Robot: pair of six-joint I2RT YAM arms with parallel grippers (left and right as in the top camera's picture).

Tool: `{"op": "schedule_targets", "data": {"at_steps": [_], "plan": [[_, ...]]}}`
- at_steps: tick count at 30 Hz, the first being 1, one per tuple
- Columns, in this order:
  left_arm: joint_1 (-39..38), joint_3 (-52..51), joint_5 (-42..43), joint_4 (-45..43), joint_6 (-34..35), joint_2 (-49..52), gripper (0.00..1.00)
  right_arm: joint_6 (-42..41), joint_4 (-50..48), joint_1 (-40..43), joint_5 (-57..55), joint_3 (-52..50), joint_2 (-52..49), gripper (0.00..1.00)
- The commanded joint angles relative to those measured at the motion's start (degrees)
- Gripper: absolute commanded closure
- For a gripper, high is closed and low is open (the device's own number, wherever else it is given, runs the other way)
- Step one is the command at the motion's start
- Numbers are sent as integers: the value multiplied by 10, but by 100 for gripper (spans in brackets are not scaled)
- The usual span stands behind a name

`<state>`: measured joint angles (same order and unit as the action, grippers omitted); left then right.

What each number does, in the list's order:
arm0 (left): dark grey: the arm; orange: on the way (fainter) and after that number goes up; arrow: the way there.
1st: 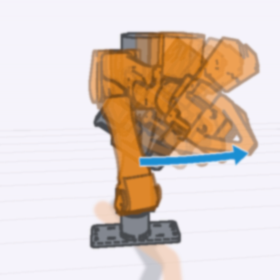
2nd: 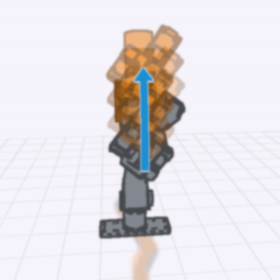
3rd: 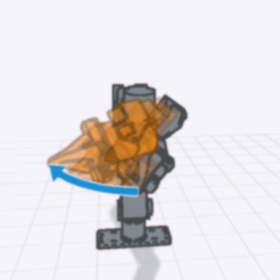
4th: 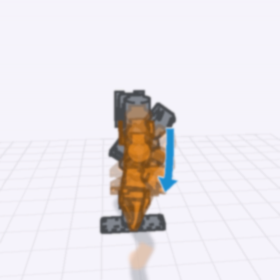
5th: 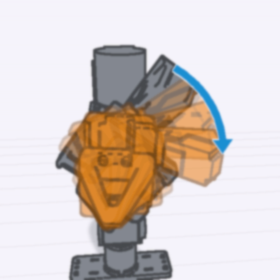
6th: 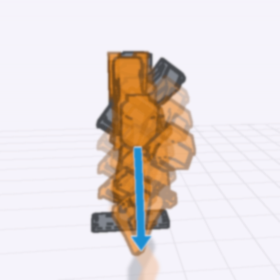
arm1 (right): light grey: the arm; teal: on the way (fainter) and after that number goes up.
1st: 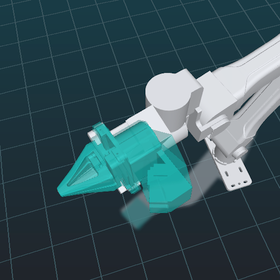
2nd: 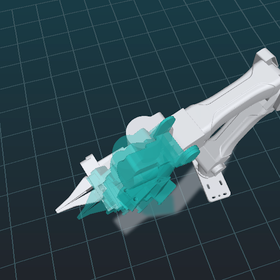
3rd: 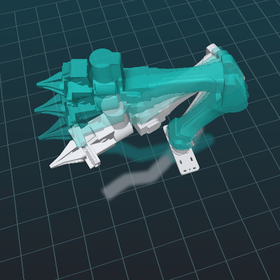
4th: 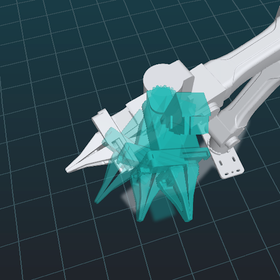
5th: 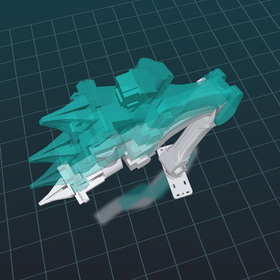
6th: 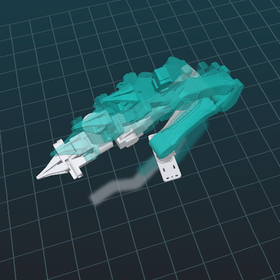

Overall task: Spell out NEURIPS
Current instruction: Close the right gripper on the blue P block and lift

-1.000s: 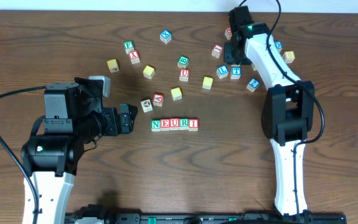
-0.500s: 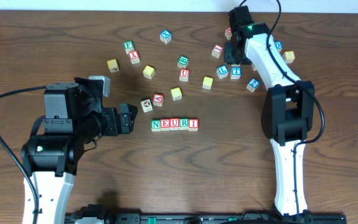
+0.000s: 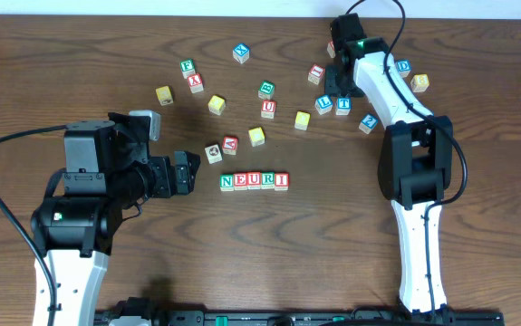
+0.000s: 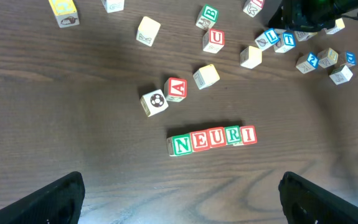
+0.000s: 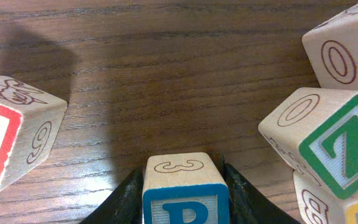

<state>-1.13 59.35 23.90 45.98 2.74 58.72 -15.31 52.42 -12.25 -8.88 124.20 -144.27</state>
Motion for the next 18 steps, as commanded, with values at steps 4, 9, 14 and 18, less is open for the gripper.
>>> {"op": "schedule_targets", "data": {"at_steps": [4, 9, 14, 18], "plan": [[3, 8, 5, -1, -6, -4, 2, -7, -8, -2, -19, -3, -6, 64], [3, 8, 5, -1, -6, -4, 2, -3, -23, -2, -19, -3, -6, 63], [3, 8, 5, -1, -6, -4, 2, -3, -23, -2, -19, -3, -6, 69], [3, 8, 5, -1, -6, -4, 2, -3, -18, -2, -19, -3, -6, 84]]}}
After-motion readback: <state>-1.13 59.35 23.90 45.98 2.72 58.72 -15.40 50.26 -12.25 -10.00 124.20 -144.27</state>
